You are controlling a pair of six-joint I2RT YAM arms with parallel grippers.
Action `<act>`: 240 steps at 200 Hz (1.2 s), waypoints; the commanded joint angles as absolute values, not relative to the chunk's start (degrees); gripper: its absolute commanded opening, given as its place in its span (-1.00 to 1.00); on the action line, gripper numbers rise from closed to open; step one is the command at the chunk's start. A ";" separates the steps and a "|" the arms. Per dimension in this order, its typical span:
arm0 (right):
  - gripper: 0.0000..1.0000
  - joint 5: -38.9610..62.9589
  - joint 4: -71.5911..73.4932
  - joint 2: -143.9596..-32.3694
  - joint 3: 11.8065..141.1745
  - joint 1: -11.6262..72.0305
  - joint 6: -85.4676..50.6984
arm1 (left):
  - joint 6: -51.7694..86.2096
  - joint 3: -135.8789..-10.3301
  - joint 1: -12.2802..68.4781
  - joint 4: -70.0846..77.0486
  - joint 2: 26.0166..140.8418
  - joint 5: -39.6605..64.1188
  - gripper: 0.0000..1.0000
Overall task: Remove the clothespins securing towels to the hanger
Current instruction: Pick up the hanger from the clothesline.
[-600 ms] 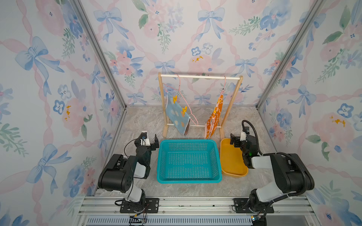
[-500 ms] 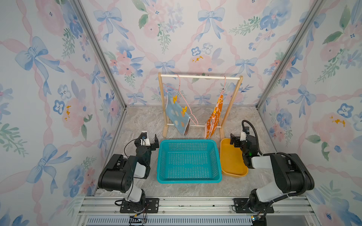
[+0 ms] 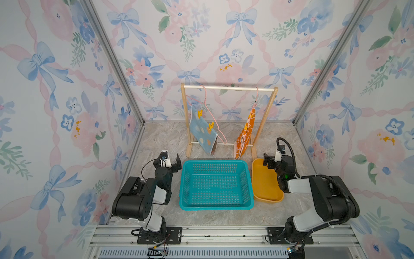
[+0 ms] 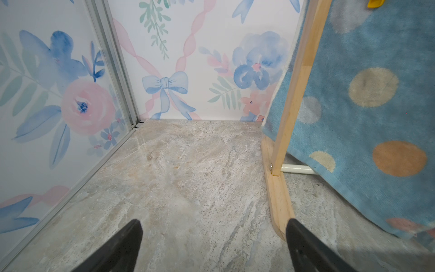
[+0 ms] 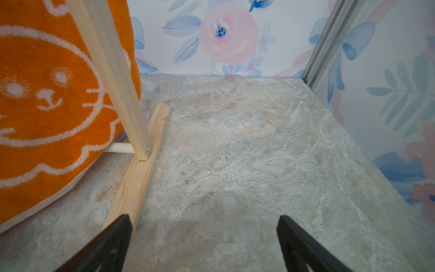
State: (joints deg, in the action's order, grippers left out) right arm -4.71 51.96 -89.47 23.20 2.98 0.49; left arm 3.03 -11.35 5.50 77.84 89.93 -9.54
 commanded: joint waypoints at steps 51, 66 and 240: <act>0.96 -4.48 51.51 -88.55 22.56 2.60 0.20 | 3.39 -10.94 4.83 77.67 89.17 -7.41 0.96; 0.96 -4.48 51.53 -88.59 22.59 2.57 0.17 | 3.34 -10.84 4.84 77.69 89.18 -7.43 0.96; 0.60 -8.56 33.95 -80.18 28.01 3.30 0.21 | 6.86 -4.89 8.31 68.17 63.65 -23.76 0.57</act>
